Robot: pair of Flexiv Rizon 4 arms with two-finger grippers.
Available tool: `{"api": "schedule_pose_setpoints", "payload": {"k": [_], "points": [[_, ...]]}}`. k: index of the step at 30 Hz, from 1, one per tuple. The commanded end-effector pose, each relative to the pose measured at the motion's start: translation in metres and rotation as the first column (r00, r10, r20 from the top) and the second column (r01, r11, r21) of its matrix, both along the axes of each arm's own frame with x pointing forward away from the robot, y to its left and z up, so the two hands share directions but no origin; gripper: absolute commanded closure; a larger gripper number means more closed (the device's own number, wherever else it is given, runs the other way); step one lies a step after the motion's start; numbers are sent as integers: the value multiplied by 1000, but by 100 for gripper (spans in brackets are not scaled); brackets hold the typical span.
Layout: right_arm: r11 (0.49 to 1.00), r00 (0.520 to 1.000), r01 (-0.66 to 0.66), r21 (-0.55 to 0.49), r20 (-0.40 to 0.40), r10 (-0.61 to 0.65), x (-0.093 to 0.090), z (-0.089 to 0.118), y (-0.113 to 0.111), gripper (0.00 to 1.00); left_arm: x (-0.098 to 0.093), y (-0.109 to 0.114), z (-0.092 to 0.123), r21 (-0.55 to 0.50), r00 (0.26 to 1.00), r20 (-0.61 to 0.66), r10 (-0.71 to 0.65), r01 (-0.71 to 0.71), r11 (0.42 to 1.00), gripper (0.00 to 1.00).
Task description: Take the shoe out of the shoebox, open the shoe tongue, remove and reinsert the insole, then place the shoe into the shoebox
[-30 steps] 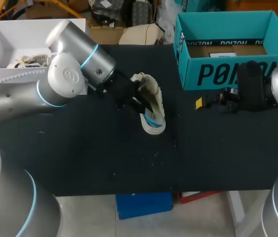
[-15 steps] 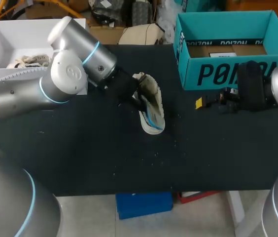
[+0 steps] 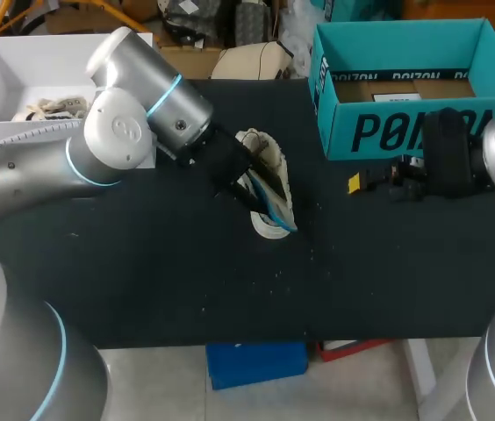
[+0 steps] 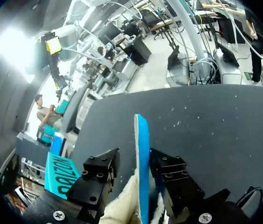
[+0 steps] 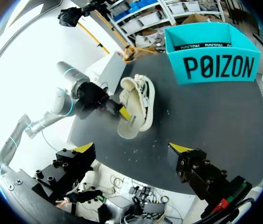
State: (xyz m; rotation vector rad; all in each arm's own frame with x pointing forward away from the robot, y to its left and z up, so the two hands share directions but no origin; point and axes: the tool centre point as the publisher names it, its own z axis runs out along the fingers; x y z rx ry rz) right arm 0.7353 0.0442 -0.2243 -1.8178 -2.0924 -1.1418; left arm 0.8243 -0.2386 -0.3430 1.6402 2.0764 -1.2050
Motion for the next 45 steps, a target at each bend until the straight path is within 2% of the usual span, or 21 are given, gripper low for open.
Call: {"api": "schedule_pose_setpoints", "payload": {"k": [1,3,6,8,9,18,28,45], "points": [[1000,1000,0,2,2,0,0,-1,0,0,-9,-5,0,3,1000,3,0,0,1000,62],[1000,1000,0,2,2,0,0,-1,0,0,-13,-5,2,2,1000,3,-3,3,1000,64],[1000,1000,0,2,2,0,0,-1,0,0,-15,-4,4,5,1000,6,-11,11,1000,73],[1000,1000,0,2,2,0,0,-1,0,0,-17,-4,6,6,1000,6,-14,14,1000,98],[1000,1000,0,2,2,0,0,-1,0,0,-17,-4,6,7,1000,6,-17,17,1000,100],[1000,1000,0,2,2,0,0,-1,0,0,-4,-11,-5,-8,1000,-2,-5,5,1000,100],[1000,1000,0,2,2,0,0,-1,0,0,22,-13,-25,-24,999,-17,50,-50,998,100],[1000,1000,0,2,2,0,0,-1,0,0,62,3,-38,29,987,31,158,-159,987,100]]}}
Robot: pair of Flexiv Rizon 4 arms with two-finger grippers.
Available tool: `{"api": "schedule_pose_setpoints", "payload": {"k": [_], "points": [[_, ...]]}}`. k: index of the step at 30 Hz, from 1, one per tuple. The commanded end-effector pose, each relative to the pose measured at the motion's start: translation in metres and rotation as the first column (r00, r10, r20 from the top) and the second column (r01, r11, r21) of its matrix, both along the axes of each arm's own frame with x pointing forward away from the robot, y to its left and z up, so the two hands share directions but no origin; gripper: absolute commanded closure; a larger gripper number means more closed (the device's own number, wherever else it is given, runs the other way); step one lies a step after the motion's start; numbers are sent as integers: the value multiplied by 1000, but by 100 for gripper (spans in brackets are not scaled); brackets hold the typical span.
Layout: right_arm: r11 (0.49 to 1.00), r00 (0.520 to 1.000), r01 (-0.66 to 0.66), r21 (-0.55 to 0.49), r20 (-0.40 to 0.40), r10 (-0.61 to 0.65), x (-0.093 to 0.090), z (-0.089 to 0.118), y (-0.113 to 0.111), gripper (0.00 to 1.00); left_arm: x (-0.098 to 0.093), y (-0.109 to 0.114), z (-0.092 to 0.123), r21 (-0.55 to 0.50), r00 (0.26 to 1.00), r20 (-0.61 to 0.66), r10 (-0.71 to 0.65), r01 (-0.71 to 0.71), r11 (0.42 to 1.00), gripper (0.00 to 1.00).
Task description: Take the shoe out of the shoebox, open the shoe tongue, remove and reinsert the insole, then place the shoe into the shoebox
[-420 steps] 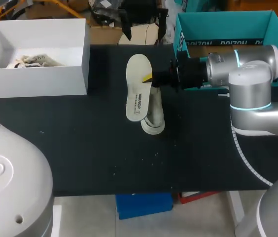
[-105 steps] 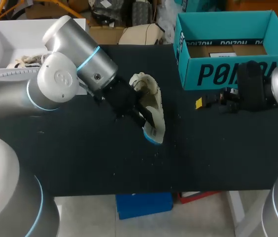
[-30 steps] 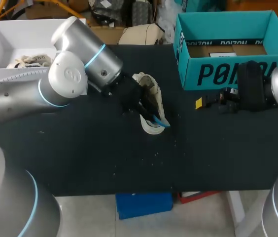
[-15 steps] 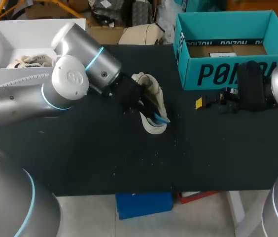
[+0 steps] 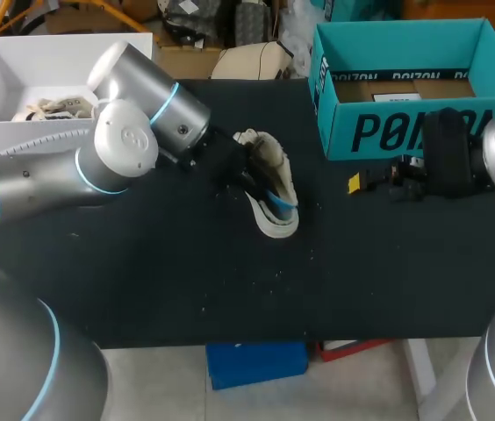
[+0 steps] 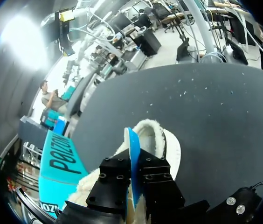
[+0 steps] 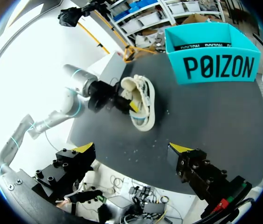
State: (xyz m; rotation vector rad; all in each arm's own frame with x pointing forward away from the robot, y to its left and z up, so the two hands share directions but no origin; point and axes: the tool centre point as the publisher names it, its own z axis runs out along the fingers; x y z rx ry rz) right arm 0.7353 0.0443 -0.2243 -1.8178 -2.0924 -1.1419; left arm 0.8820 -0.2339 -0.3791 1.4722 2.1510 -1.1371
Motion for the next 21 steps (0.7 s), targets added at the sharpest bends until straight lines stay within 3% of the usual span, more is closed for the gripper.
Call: {"api": "schedule_pose_setpoints", "payload": {"k": [1,9,10,12,13,21], "points": [[1000,1000,0,2,2,0,0,-1,0,0,6,-1,-2,29,1000,16,19,-19,999,100],[1000,1000,0,2,2,0,0,-1,0,0,5,-7,-3,68,999,33,23,-26,997,100],[1000,1000,0,2,2,0,0,-1,0,0,2,-8,-4,70,999,27,18,-20,997,89],[1000,1000,0,2,2,0,0,-1,0,0,-4,-10,-3,80,1000,10,0,-1,997,15],[1000,1000,0,2,2,0,0,-1,0,0,-8,-10,-1,82,1000,5,-10,10,997,0],[1000,1000,0,2,2,0,0,-1,0,0,-26,7,58,70,995,95,-42,36,997,0]]}}
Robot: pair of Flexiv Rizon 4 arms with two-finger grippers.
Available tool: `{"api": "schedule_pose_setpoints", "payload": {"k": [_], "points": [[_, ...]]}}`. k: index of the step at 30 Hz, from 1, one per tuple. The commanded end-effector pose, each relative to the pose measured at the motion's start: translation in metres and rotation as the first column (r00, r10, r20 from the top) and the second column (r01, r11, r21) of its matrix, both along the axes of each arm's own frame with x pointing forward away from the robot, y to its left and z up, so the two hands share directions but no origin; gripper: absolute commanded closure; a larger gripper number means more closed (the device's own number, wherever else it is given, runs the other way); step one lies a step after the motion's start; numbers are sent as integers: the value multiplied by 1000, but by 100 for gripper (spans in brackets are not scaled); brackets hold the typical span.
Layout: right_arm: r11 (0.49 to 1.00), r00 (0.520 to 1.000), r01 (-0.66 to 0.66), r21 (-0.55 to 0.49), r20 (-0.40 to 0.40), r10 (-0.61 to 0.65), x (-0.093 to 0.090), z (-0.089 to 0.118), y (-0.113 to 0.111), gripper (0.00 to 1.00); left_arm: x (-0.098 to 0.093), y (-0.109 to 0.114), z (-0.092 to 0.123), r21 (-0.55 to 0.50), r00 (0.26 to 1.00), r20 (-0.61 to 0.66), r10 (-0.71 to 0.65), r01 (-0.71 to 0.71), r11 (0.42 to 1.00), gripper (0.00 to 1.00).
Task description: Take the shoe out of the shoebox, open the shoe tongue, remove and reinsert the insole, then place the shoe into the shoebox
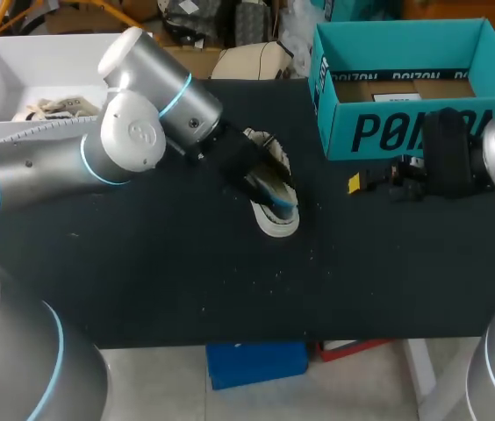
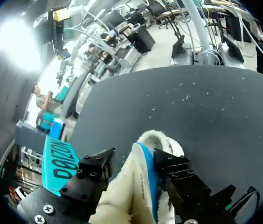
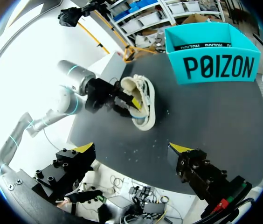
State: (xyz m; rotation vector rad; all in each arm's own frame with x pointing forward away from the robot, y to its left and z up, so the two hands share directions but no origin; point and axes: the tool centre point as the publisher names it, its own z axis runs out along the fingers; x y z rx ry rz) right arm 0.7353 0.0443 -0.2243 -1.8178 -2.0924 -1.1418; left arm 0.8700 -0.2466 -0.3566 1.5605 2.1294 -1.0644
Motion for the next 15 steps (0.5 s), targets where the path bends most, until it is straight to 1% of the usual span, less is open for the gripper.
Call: {"api": "schedule_pose_setpoints", "payload": {"k": [1,2,3,4,5,6,7,9,13,15], "points": [[1000,1000,0,2,2,0,0,-1,0,0,-14,20,40,26,998,62,5,-7,1000,9],[1000,1000,0,2,2,0,0,-1,0,0,-13,20,44,32,997,73,5,-7,999,41],[1000,1000,0,2,2,0,0,-1,0,0,-13,20,46,39,996,85,8,-11,999,55],[1000,1000,0,2,2,0,0,-1,0,0,-11,20,46,61,996,94,7,-12,998,63],[1000,1000,0,2,2,0,0,-1,0,0,-9,19,45,83,995,103,4,-13,997,74],[1000,1000,0,2,2,0,0,-1,0,0,-8,19,44,102,994,113,2,-14,995,82],[1000,1000,0,2,2,0,0,-1,0,0,-6,18,43,131,992,126,-1,-16,991,85],[1000,1000,0,2,2,0,0,-1,0,0,-5,18,39,193,988,156,-15,-15,981,100],[1000,1000,0,2,2,0,0,-1,0,0,-3,21,27,315,987,153,-52,1,949,100],[1000,1000,0,2,2,0,0,-1,0,0,-2,22,23,352,989,133,-56,6,936,100]]}}
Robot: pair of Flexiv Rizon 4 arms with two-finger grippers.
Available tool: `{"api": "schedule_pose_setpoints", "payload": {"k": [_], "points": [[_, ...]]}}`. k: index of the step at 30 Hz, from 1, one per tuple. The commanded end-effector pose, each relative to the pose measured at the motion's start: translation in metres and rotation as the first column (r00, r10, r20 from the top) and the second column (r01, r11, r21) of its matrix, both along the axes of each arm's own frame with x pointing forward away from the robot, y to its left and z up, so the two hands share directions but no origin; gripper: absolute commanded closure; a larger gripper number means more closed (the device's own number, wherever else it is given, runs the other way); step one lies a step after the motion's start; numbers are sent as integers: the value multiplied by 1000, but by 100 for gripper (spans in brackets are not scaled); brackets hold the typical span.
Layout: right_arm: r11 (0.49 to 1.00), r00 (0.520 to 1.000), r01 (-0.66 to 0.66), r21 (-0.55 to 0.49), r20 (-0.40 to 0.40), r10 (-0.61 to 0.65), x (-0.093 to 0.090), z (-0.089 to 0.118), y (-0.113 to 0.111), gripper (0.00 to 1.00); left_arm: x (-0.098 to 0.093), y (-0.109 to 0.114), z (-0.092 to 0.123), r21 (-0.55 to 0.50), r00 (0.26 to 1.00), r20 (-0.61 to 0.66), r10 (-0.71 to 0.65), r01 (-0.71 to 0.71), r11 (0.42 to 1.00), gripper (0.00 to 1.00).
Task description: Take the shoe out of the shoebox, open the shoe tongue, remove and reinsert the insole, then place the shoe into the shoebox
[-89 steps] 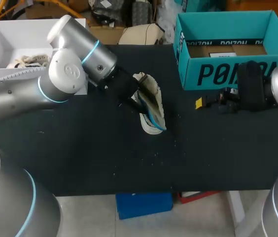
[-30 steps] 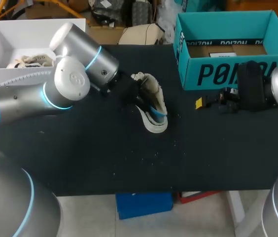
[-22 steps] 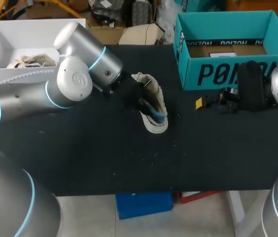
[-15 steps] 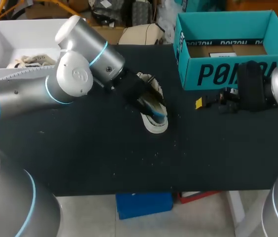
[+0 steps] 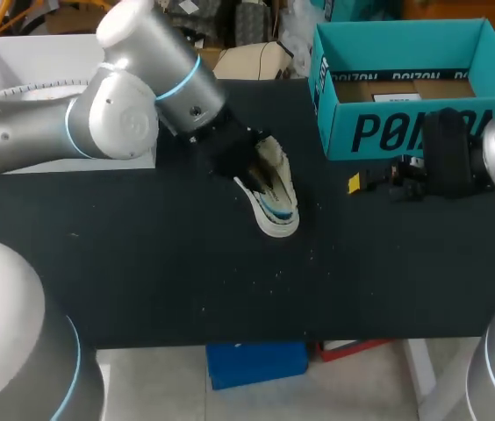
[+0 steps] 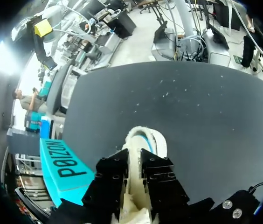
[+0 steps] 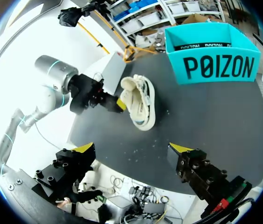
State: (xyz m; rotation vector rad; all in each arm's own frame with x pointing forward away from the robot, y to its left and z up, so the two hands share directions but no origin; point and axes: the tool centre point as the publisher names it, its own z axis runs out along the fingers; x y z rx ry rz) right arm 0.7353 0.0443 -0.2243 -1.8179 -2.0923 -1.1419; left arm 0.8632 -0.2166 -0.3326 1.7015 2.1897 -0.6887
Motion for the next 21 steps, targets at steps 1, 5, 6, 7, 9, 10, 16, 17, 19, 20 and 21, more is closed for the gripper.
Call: {"api": "schedule_pose_setpoints", "payload": {"k": [1,5,6,7,9,10,16,17,19,20,21], "points": [[1000,1000,0,2,2,0,0,-1,0,0,5,-7,-4,146,1000,-31,0,4,989,100],[1000,1000,0,2,2,0,0,-1,0,0,6,-6,-15,201,998,-54,9,2,980,100],[1000,1000,0,2,2,0,0,-1,0,0,7,-6,-19,215,998,-58,11,2,977,100],[1000,1000,0,2,2,0,0,-1,0,0,7,-5,-22,217,998,-65,15,0,976,100],[1000,1000,0,2,2,0,0,-1,0,0,10,-4,-29,218,996,-84,26,-7,976,100],[1000,1000,0,2,2,0,0,-1,0,0,12,-3,-33,232,996,-82,33,-13,973,100],[1000,1000,0,2,2,0,0,-1,0,0,15,-10,-47,248,993,-111,32,-3,969,100],[1000,1000,0,2,2,0,0,-1,0,0,15,-11,-49,249,993,-111,31,-3,969,100],[1000,1000,0,2,2,0,0,-1,0,0,17,-13,-55,253,992,-125,29,3,967,100],[1000,1000,0,2,2,0,0,-1,0,0,18,-14,-58,253,991,-131,31,3,968,100],[1000,1000,0,2,2,0,0,-1,0,0,19,-15,-61,259,990,-136,31,5,966,100]]}}
